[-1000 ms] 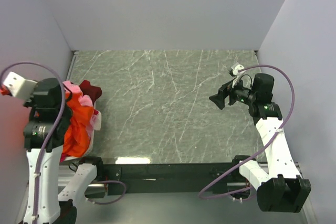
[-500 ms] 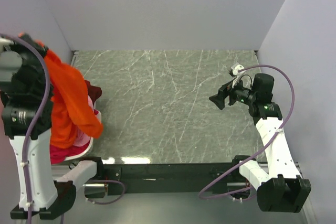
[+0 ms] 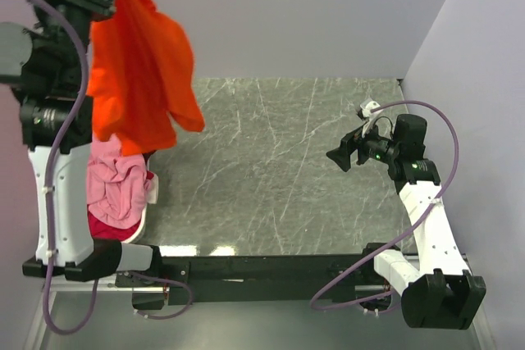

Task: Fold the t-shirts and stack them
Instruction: Move the tshirt to the center of the board

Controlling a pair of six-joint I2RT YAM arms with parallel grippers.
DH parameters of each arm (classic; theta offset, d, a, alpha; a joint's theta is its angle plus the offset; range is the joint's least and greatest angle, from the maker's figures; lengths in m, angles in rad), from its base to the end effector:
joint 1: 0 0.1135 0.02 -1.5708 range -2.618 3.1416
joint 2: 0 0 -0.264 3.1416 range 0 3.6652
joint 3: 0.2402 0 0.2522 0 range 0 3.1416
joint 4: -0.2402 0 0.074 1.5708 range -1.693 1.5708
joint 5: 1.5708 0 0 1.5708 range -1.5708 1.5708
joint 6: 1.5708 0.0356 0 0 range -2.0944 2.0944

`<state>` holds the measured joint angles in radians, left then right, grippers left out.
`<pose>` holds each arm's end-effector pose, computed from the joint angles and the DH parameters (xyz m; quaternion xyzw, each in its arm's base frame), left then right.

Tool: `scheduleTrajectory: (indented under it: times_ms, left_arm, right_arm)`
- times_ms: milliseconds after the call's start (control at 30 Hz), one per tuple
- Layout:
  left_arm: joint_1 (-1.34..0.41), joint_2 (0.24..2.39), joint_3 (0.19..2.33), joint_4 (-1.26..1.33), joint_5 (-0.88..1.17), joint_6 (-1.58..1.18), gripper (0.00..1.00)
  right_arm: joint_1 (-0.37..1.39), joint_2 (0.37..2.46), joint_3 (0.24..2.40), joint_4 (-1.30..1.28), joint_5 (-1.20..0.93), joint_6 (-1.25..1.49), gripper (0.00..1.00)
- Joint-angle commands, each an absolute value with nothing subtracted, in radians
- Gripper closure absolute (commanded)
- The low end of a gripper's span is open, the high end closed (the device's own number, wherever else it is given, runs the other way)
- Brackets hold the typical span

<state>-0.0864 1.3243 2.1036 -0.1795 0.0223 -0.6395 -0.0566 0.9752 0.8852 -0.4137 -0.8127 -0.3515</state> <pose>0.1774 -0.0162 0.6462 -0.1179 0.4516 -0.3189 0.8249 0.2086 0.0141 0.3222 -0.3150 0.7528 0.2386 0.5264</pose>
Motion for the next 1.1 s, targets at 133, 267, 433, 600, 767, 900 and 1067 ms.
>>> scheduleTrajectory:
  times_ms: [133,267,433,600,767,900,1067]
  left_arm:
    - [-0.282,1.41,2.16,-0.037,0.184,-0.712,0.99]
    - [-0.403,1.442,2.148,-0.049,0.172,-0.69,0.99]
    - [-0.474,1.447,2.001,-0.014,0.156,-0.69,0.99]
    - [-0.5,1.417,1.74,0.037,0.163,-0.725,0.99]
    - [-0.506,1.425,1.37,0.003,0.193,-0.714,0.57]
    - [-0.512,1.488,1.289,-0.196,0.144,-0.549,0.16]
    - [-0.515,1.352,1.095,-0.21,0.034,-0.486,0.15]
  right_arm:
    - [-0.049,0.98,0.936,-0.413,-0.804,-0.374,0.02]
    - [-0.051,0.986,0.936,-0.417,-0.79,-0.382,0.02]
    - [-0.049,0.988,0.939,-0.423,-0.756,-0.399,0.02]
    - [-0.049,0.996,0.942,-0.429,-0.723,-0.414,0.02]
    - [-0.049,1.029,0.951,-0.448,-0.709,-0.436,0.02]
    - [-0.048,1.074,0.965,-0.52,-0.77,-0.491,0.02]
    - [-0.009,1.169,0.999,-0.589,-0.854,-0.518,0.04]
